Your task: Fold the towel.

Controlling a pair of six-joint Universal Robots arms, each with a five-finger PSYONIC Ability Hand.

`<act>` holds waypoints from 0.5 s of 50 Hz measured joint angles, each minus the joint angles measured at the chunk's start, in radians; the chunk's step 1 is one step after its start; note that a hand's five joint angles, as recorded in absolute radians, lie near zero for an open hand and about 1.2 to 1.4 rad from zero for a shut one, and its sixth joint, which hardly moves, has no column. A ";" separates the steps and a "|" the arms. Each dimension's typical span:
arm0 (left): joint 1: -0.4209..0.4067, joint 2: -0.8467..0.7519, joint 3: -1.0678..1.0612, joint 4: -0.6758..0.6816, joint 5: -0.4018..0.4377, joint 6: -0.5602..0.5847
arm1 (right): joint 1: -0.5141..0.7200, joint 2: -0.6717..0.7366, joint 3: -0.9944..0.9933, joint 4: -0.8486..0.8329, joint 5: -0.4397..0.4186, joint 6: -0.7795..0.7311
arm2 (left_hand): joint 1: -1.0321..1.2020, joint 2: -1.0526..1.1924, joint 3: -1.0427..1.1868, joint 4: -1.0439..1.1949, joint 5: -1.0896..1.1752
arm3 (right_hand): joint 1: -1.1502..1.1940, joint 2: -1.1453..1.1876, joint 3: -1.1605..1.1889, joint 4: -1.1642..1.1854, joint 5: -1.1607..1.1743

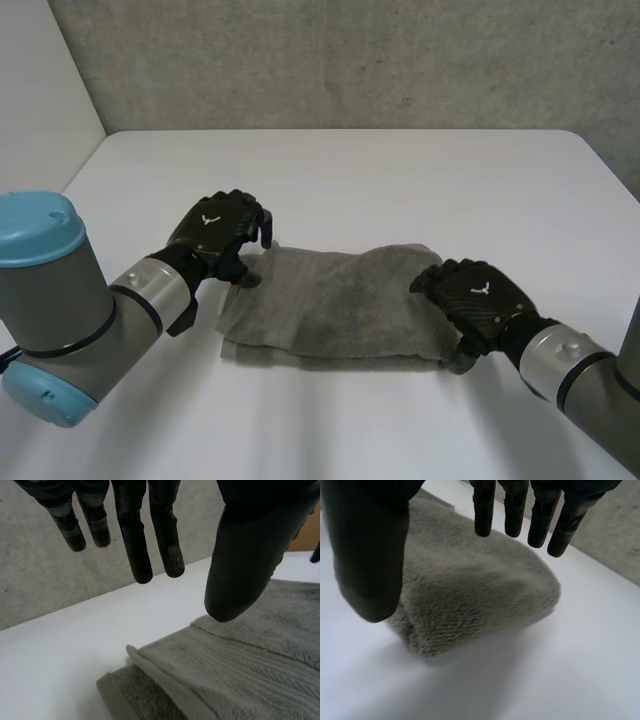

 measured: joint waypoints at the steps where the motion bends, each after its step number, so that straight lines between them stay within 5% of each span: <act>1: -0.001 -0.001 -0.002 0.000 -0.010 0.000 | 0.001 0.012 0.005 -0.013 -0.005 0.000 | 0.000 0.000 0.000 0.000 0.000 | 0.037 0.041 0.000 0.000 0.038; 7: 0.002 0.003 -0.021 0.006 -0.033 -0.001 | 0.008 0.057 0.011 -0.061 -0.008 -0.005 | 0.000 0.000 0.000 0.000 0.000 | 0.215 0.217 0.000 0.000 0.203; 16: 0.003 0.014 -0.055 0.030 -0.036 -0.004 | 0.000 0.072 0.009 -0.070 0.011 -0.009 | 0.000 0.000 0.000 0.000 0.000 | 0.887 0.894 0.000 0.000 0.868; 25: 0.007 0.021 -0.063 0.035 -0.035 -0.005 | -0.040 0.051 0.028 -0.047 0.032 -0.057 | -0.003 -0.002 0.000 0.000 0.000 | 0.930 0.912 0.000 0.000 0.933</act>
